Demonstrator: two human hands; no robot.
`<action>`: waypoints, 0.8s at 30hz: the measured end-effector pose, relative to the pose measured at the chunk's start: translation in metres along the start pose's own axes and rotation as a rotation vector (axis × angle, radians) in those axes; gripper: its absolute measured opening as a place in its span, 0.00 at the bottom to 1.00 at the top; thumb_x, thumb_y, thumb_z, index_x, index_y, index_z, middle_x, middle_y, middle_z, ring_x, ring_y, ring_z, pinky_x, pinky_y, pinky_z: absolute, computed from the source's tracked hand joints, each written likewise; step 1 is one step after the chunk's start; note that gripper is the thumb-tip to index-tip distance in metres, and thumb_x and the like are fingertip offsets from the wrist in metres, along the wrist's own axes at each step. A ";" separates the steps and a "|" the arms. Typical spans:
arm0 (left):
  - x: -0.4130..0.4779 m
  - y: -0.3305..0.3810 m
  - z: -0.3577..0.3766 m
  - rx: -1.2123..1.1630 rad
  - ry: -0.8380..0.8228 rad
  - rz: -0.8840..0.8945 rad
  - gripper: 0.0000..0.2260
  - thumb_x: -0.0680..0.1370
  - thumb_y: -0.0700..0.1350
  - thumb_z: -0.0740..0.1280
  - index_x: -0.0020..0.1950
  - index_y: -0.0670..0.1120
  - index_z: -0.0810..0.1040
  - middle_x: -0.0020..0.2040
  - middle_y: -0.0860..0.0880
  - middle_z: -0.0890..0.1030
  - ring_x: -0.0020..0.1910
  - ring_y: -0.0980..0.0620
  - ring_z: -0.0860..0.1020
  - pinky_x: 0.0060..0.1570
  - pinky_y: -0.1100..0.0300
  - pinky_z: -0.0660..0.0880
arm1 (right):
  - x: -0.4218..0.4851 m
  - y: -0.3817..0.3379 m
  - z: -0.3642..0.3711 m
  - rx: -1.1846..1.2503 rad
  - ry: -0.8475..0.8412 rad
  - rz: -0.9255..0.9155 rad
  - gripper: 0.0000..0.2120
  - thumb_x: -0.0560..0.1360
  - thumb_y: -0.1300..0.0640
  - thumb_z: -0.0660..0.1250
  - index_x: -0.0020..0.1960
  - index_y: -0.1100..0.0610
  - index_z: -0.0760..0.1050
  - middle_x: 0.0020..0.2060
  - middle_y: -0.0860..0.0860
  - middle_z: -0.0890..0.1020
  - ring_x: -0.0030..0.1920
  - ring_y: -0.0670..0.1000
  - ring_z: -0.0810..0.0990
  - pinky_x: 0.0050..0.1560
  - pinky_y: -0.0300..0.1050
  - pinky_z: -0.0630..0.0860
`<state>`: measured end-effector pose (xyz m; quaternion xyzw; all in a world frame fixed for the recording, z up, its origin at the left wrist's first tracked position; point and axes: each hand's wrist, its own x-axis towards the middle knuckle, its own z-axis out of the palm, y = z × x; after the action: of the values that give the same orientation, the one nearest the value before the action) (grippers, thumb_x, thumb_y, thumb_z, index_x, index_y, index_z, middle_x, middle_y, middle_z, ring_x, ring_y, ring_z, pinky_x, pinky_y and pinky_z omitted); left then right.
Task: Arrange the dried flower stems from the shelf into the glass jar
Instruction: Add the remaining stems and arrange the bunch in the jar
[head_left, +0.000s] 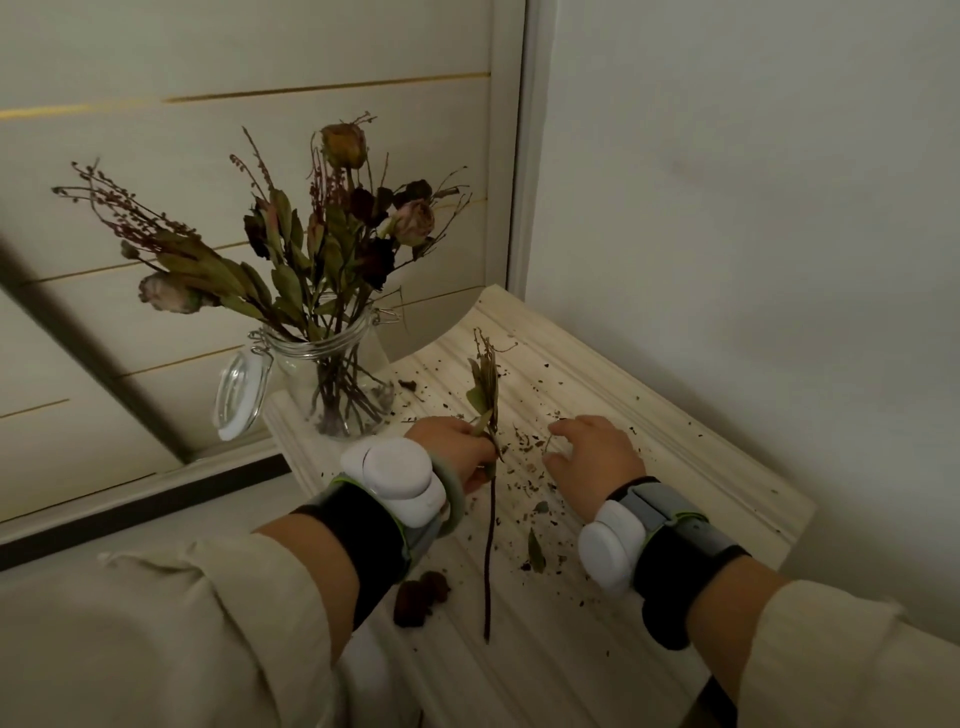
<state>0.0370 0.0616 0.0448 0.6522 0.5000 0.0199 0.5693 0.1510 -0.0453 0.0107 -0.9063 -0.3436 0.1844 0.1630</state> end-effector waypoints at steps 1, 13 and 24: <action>-0.002 0.001 -0.003 -0.009 0.003 0.014 0.06 0.73 0.38 0.68 0.36 0.45 0.78 0.45 0.39 0.83 0.41 0.44 0.79 0.48 0.53 0.79 | -0.001 -0.004 -0.001 0.004 -0.001 -0.008 0.20 0.78 0.49 0.60 0.69 0.46 0.67 0.73 0.51 0.63 0.71 0.54 0.63 0.72 0.54 0.62; -0.026 0.021 -0.065 -0.184 0.061 0.132 0.07 0.73 0.37 0.68 0.36 0.44 0.78 0.48 0.39 0.83 0.42 0.47 0.79 0.38 0.62 0.78 | -0.006 -0.050 -0.007 0.045 0.016 -0.125 0.20 0.78 0.49 0.60 0.69 0.47 0.67 0.72 0.51 0.64 0.71 0.54 0.63 0.71 0.53 0.63; -0.051 0.037 -0.114 -0.177 0.089 0.188 0.04 0.74 0.38 0.68 0.40 0.44 0.79 0.49 0.40 0.84 0.45 0.45 0.81 0.50 0.53 0.79 | -0.014 -0.092 -0.010 0.034 0.015 -0.198 0.20 0.78 0.49 0.59 0.70 0.48 0.67 0.73 0.50 0.64 0.72 0.54 0.63 0.71 0.50 0.63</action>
<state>-0.0327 0.1153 0.1407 0.6420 0.4576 0.1463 0.5975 0.0943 0.0090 0.0611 -0.8663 -0.4272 0.1661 0.1985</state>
